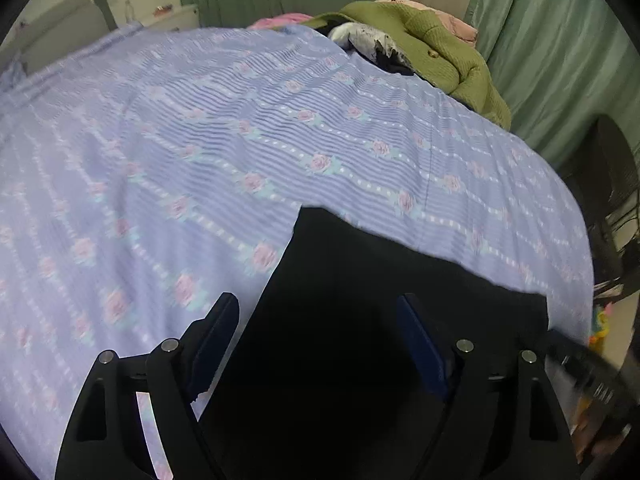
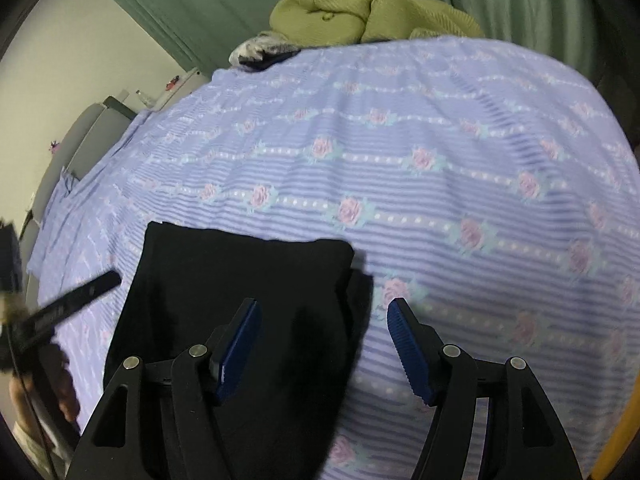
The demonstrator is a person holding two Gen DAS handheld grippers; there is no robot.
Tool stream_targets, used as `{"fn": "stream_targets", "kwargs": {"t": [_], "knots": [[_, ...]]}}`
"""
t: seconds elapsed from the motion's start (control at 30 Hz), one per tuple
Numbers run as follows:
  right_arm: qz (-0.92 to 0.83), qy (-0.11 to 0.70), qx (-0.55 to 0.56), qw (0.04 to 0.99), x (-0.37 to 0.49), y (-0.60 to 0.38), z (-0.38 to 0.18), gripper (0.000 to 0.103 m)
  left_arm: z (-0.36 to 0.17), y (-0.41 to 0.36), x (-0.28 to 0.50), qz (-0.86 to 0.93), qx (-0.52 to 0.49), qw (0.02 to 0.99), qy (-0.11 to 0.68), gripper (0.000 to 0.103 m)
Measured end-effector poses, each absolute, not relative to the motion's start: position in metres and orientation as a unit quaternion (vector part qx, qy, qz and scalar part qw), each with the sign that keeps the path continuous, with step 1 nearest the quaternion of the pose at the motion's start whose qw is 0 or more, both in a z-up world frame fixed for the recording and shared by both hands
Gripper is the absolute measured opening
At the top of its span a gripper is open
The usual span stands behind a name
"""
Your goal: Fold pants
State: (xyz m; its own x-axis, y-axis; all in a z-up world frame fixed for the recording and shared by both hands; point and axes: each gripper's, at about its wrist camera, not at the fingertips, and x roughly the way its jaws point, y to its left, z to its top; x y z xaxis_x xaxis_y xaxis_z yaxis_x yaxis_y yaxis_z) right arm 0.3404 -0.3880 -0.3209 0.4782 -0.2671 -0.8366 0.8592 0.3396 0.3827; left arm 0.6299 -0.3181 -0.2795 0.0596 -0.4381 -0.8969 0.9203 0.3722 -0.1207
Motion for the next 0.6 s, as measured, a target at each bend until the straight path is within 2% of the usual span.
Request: {"fn": "stream_targets", "kwargs": {"t": [0.3,0.4,0.6], "knots": [[-0.386,0.349,0.446,0.728,0.350,-0.403,-0.339,0.067,-0.317,-0.363,0.643,-0.509,0.293,0.634,0.503,0.070],[-0.385,0.346,0.451,0.727,0.349,-0.407,-0.343,0.067,-0.322,-0.368,0.641,-0.519,0.284,0.617,0.520,0.061],[-0.383,0.340,0.446,0.734,0.343,-0.403,-0.345,0.063,-0.321,-0.377,0.630,-0.534,0.346,0.602,0.482,0.062]]}}
